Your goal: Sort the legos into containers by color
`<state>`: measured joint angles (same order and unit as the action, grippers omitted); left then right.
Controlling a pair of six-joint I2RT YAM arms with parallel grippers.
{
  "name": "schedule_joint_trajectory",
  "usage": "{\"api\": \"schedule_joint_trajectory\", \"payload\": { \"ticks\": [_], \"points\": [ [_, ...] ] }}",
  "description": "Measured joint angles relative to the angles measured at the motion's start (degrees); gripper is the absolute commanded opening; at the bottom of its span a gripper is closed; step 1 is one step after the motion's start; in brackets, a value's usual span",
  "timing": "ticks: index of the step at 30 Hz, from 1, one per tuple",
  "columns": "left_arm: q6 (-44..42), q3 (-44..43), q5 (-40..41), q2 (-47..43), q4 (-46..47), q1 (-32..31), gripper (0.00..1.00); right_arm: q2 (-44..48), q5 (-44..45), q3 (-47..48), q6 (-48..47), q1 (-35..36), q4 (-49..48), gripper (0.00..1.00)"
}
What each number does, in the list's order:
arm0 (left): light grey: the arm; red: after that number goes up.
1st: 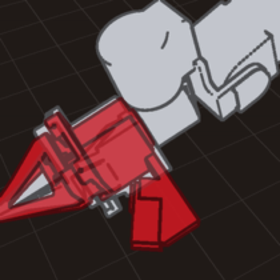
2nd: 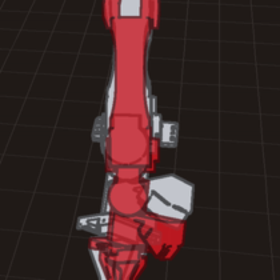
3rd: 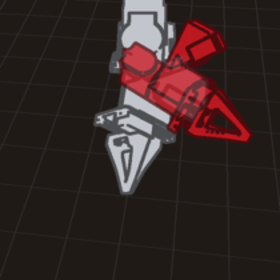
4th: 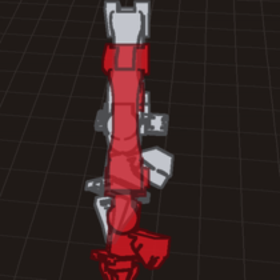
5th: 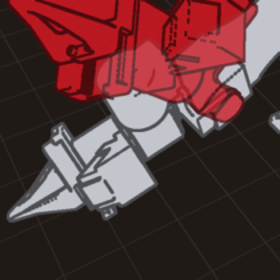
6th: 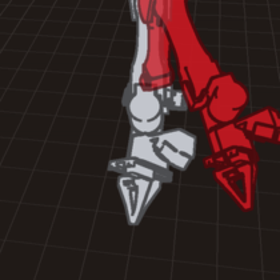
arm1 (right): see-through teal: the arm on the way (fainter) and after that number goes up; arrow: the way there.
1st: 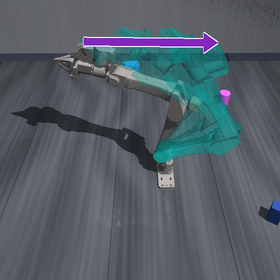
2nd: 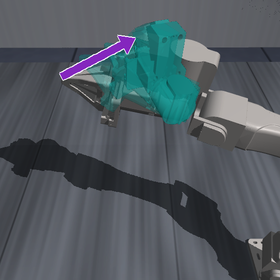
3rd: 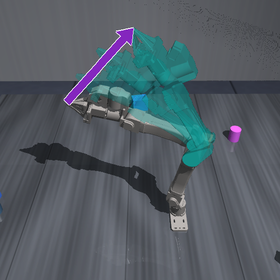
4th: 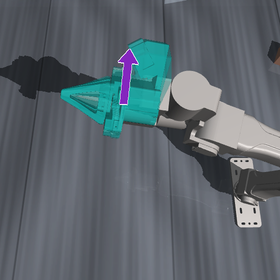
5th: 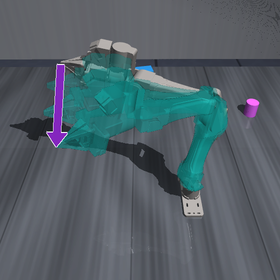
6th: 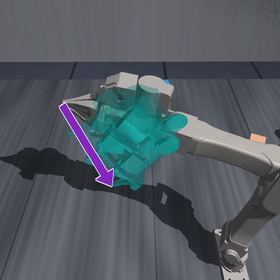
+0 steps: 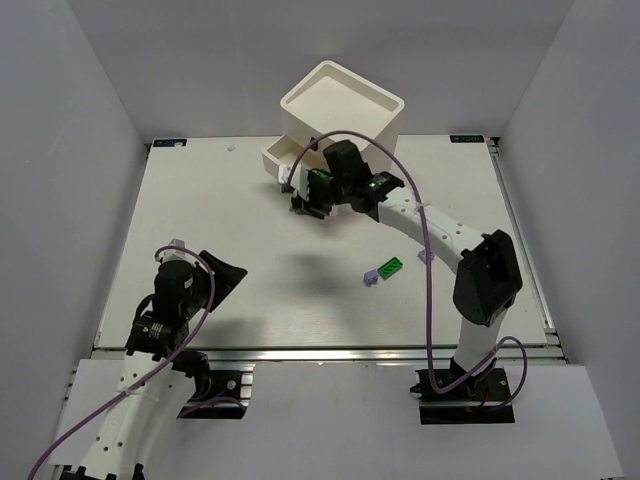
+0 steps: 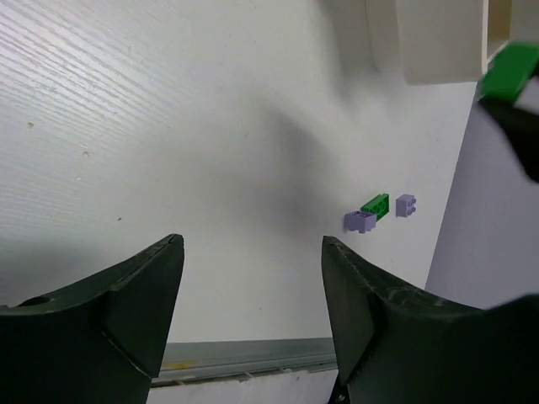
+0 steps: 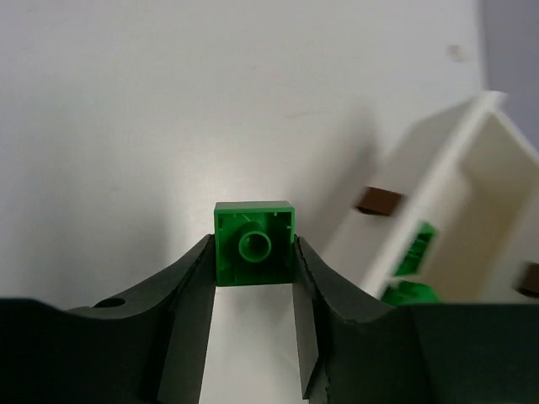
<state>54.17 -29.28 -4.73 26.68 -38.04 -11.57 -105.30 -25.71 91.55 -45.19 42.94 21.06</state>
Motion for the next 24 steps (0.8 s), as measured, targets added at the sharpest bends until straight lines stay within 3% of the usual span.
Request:
{"api": "schedule_joint_trajectory", "payload": {
  "ticks": [10,13,15,18,21,24],
  "points": [
    [0.4,1.5,-4.5,3.9,5.7,-0.2,0.77,-5.5,16.5,11.6,6.4,-4.2,-5.0,0.03],
    [0.4,1.5,-6.2,5.7,7.3,-0.3,0.77,-10.1,20.5,15.8,6.9,-4.8,-4.3,0.25],
    [0.4,1.5,-7.2,6.6,8.2,-0.3,0.77,-12.4,21.9,17.4,6.9,-5.3,-3.9,0.5],
    [0.4,1.5,-8.7,7.3,9.8,-0.3,0.77,-14.1,23.1,17.9,7.4,-6.0,-2.7,0.71],
    [0.4,1.5,-10.3,7.9,11.4,-0.3,0.75,-14.3,23.2,17.9,7.5,-6.3,-1.2,0.75],
    [0.5,1.5,-12.4,9.5,13.6,-0.6,0.64,-14.3,22.8,18.8,8.1,-6.3,-1.0,0.71]
  ]
}}
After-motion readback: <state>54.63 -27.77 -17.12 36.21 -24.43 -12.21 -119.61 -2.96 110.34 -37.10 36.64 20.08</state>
